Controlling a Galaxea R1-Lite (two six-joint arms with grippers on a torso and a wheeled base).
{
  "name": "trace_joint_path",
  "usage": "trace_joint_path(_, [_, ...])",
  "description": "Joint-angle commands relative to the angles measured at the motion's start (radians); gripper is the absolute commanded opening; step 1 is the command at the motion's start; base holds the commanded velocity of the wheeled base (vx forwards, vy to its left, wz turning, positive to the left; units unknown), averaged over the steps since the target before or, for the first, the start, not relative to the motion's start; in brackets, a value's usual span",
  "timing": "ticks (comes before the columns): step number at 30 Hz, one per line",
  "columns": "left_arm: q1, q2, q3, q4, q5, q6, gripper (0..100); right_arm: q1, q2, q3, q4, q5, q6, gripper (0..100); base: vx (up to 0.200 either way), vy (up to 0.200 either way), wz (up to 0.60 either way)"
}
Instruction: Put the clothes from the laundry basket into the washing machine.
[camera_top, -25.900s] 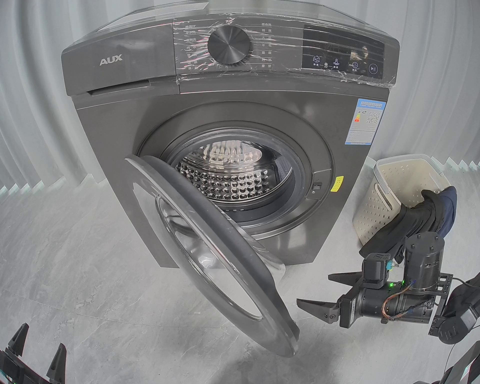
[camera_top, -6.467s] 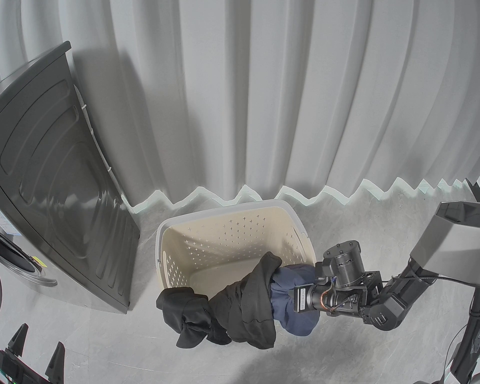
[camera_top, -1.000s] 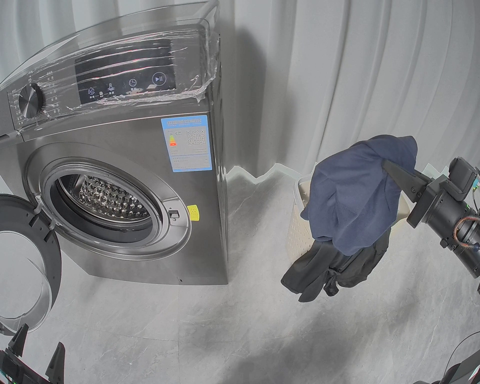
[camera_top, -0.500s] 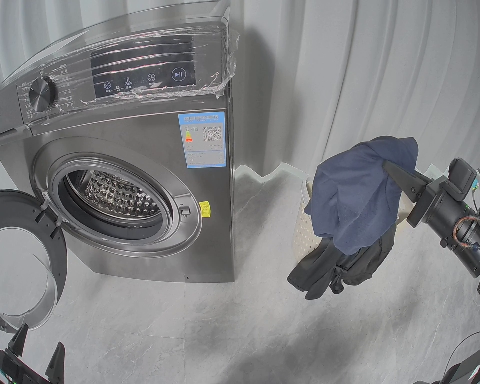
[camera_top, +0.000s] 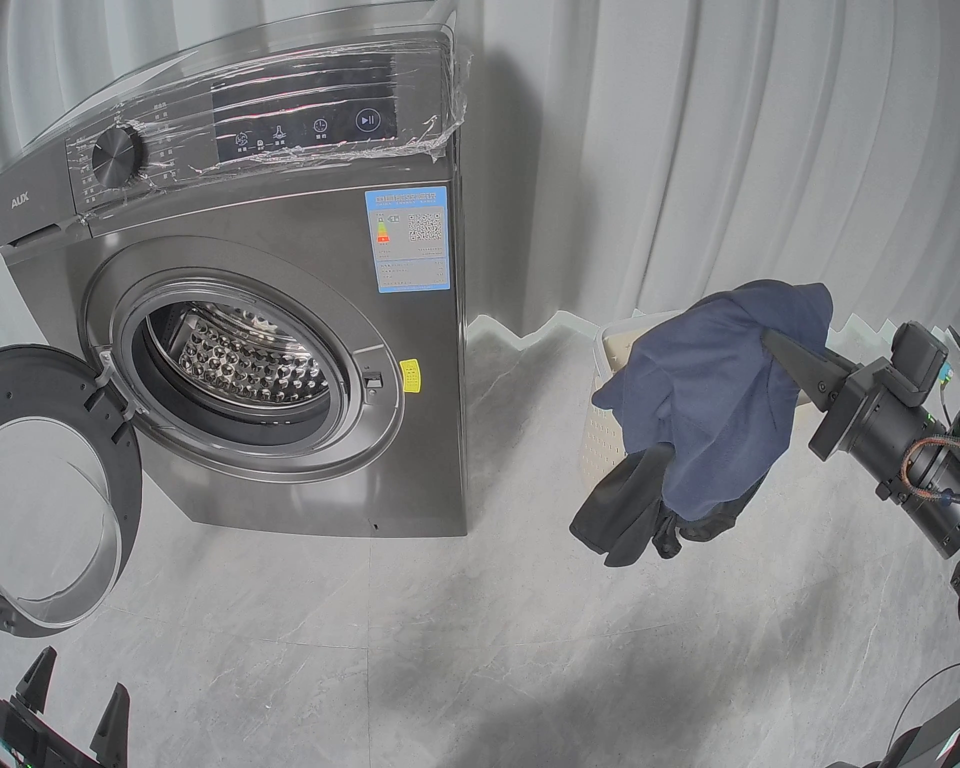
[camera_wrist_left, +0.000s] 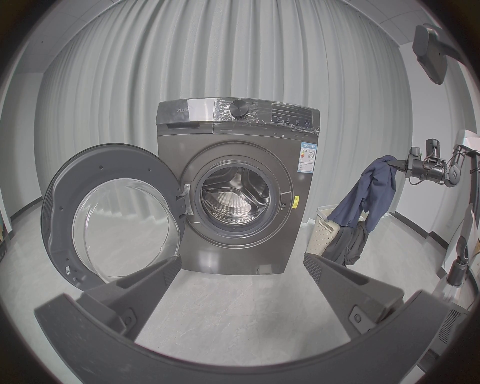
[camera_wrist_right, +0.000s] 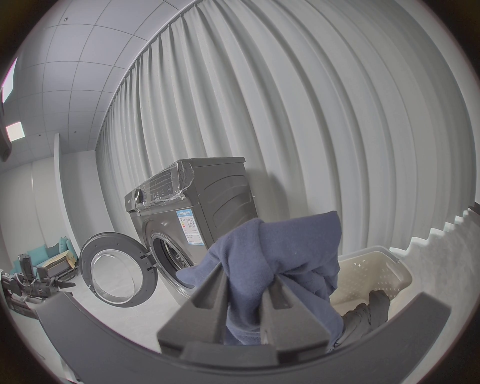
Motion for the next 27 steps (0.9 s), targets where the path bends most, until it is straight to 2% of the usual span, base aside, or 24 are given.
trace_joint_path(1, [0.0,-0.017,0.015,0.0,0.001,-0.001,100,0.002,0.005,0.001,0.0,-0.001,-0.002,0,0.0,0.2,0.0])
trace_joint_path(23, [0.0,-0.017,0.015,0.0,0.0,-0.001,100,0.01,0.011,0.008,0.0,-0.003,-0.002,0,0.0,0.2,0.0])
trace_joint_path(27, [0.0,-0.017,0.015,0.0,0.0,-0.001,100,0.011,0.009,0.008,0.0,-0.001,-0.003,0,0.0,0.0,0.0])
